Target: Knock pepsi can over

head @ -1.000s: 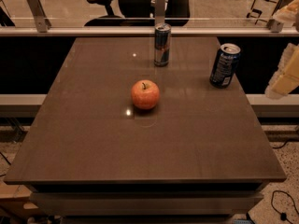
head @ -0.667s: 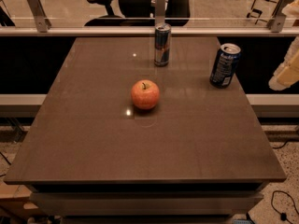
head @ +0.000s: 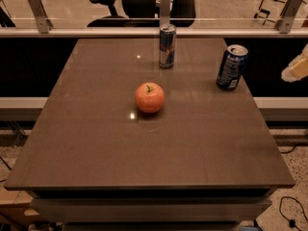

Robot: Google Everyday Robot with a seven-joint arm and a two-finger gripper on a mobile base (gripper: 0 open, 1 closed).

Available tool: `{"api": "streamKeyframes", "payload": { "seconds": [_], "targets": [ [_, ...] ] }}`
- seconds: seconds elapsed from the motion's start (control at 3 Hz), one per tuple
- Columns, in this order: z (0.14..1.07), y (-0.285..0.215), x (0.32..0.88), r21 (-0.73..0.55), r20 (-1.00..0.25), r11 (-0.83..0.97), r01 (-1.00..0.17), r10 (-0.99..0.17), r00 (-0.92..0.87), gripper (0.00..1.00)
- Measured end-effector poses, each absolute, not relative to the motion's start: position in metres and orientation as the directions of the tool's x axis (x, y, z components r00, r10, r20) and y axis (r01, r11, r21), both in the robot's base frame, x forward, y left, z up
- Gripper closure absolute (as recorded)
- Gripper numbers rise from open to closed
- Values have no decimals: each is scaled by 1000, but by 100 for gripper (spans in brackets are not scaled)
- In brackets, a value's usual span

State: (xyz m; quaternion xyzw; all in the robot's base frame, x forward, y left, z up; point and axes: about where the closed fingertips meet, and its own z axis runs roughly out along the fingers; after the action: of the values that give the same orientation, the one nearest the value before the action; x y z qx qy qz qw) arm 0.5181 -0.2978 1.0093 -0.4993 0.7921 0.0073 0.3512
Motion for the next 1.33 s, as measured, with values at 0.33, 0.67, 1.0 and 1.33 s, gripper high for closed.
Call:
{"api": "streamKeyframes", "payload": {
  "seconds": [0.33, 0.67, 1.0, 1.33],
  "targets": [
    [1001, -306, 527, -309, -642, 531, -789, -729, -239, 0],
    [988, -315, 539, -266, -725, 559, -786, -653, -220, 0],
    [978, -323, 554, -231, -797, 576, -784, -574, -187, 0],
    [970, -325, 571, -195, -849, 583, -789, -502, -162, 0]
  ]
}}
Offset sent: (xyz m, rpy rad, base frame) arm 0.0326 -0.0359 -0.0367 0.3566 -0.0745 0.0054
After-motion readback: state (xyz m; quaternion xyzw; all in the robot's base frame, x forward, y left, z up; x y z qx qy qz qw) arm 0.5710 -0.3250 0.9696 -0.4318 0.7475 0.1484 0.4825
